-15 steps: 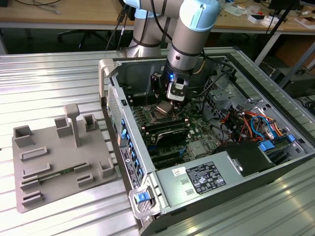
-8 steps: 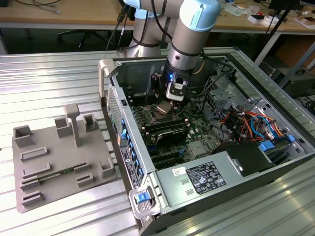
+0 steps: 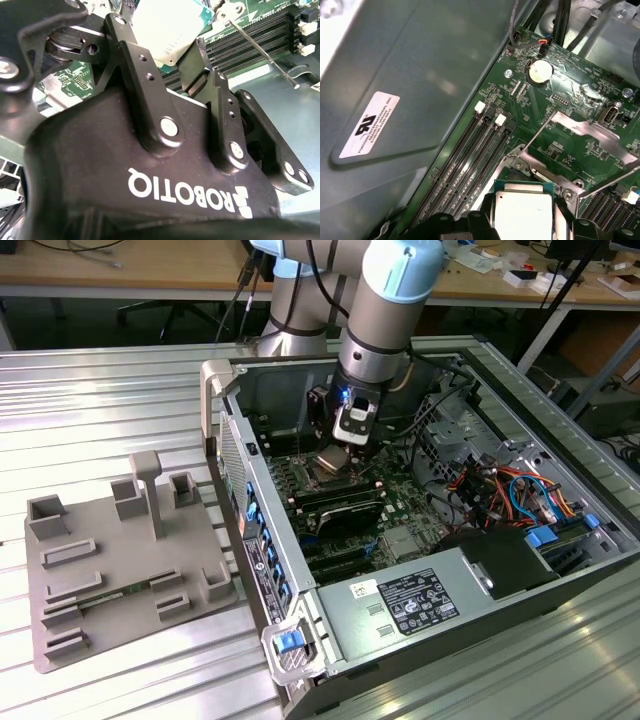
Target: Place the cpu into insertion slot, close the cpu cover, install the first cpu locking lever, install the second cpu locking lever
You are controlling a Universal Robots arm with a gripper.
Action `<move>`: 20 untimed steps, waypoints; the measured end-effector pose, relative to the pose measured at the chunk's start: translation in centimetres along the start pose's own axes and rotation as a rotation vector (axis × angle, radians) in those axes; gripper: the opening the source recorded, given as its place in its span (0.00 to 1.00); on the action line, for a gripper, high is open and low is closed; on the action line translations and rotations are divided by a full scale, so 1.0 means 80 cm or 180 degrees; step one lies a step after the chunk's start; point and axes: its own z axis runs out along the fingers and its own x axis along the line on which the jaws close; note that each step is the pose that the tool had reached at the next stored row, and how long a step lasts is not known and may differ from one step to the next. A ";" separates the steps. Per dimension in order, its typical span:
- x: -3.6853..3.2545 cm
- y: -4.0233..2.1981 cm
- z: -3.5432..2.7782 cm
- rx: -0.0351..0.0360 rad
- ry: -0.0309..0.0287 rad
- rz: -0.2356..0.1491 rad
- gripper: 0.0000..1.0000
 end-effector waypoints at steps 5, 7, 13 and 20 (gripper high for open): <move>0.0003 -0.0001 0.0004 0.0009 -0.0017 0.0051 0.55; 0.0003 -0.0001 0.0005 0.0011 -0.0022 0.0085 0.55; 0.0003 -0.0001 0.0010 0.0019 -0.0039 0.0153 0.55; 0.0003 -0.0001 0.0013 0.0030 -0.0060 0.0223 0.55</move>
